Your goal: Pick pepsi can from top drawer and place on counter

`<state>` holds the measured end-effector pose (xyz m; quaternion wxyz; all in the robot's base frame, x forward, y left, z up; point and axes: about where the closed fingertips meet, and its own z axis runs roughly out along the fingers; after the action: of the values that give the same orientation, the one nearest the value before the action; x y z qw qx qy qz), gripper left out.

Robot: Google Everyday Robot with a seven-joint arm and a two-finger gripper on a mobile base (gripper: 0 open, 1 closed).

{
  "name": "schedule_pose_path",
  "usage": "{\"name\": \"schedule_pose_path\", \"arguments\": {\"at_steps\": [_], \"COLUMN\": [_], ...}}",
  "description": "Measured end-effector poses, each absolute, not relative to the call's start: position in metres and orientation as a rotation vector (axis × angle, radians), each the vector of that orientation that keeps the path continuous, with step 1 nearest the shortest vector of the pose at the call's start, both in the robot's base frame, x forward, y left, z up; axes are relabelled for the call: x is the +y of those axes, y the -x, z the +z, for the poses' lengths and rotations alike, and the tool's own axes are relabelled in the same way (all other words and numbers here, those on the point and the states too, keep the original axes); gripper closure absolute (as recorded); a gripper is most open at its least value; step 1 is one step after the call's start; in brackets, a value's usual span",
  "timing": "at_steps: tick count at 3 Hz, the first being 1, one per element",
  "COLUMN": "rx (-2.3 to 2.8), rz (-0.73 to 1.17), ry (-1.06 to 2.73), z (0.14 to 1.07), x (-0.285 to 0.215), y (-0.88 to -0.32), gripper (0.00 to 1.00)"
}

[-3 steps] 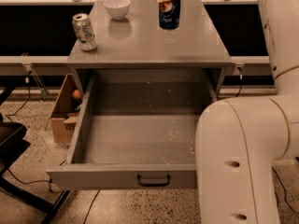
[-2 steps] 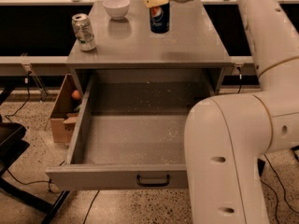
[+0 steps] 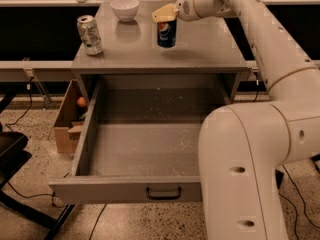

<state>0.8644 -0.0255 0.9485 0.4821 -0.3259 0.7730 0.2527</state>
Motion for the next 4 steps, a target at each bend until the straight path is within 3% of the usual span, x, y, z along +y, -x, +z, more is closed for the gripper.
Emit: {"name": "schedule_pose_path", "arguments": {"at_steps": [2,4], "rx": [1.878,1.878], "rz": [0.618,0.618], "ry": [0.708,0.708], "z": [0.9144,0.9143], "x": [-0.0546,-0.0546], "y": [-0.8748,-0.8748], "gripper": [0.98,0.52]}}
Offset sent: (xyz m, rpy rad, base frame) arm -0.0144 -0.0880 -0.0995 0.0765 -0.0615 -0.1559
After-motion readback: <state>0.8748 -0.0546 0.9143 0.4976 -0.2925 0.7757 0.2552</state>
